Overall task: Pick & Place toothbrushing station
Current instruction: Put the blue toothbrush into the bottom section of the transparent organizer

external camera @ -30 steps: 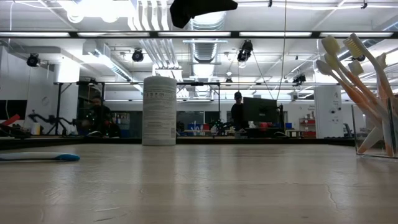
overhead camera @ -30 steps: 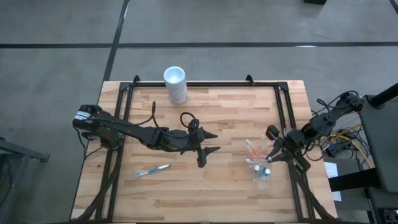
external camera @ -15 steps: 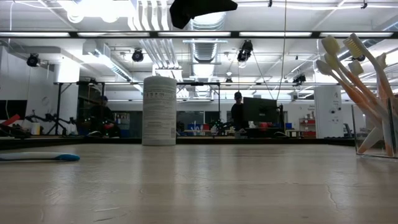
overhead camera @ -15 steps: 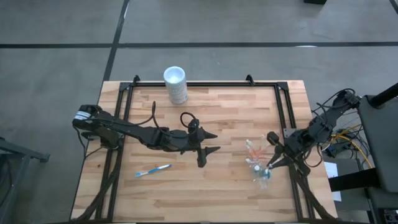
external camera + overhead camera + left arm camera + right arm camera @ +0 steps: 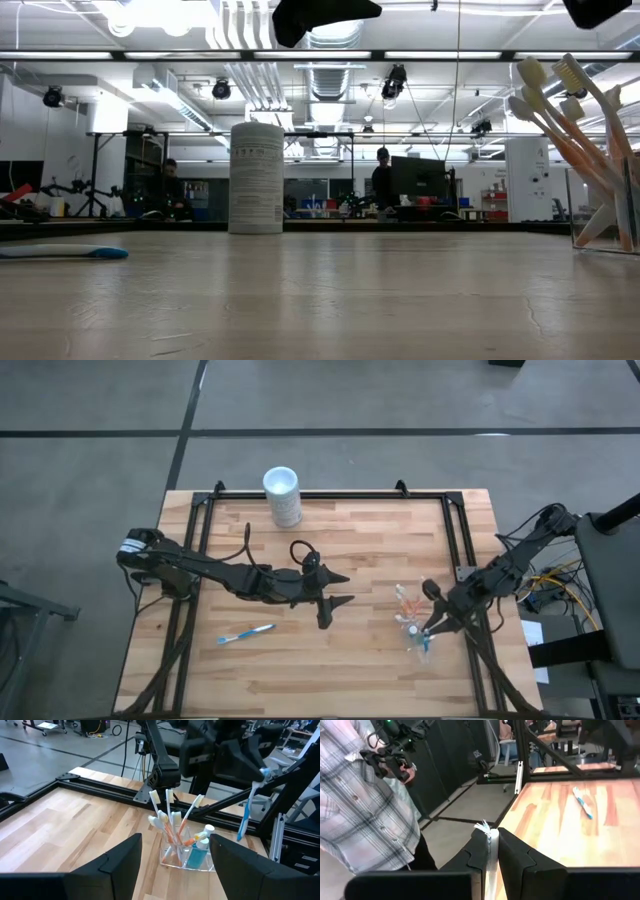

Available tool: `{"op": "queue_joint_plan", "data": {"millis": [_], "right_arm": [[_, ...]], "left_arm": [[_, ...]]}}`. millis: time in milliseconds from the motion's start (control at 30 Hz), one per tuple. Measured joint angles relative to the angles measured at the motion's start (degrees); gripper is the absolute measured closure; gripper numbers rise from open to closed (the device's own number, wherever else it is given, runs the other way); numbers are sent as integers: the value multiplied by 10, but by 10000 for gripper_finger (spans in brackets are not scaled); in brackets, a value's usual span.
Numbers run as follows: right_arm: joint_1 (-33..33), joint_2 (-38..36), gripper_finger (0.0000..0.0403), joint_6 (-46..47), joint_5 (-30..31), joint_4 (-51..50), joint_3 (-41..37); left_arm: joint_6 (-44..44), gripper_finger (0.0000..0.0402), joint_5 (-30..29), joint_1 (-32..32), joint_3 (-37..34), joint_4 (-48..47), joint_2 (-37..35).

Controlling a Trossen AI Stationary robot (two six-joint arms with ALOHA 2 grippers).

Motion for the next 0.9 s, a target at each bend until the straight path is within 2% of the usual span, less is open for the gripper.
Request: {"op": "queue_joint_plan", "data": {"millis": [600,900], "right_arm": [[0,0,374,72,-4,2,-57],[0,1,374,51,-5,112,-126]], "left_arm": [[-9,163,0,0,0,1,0],[-14,163,0,0,0,1,0]]}}
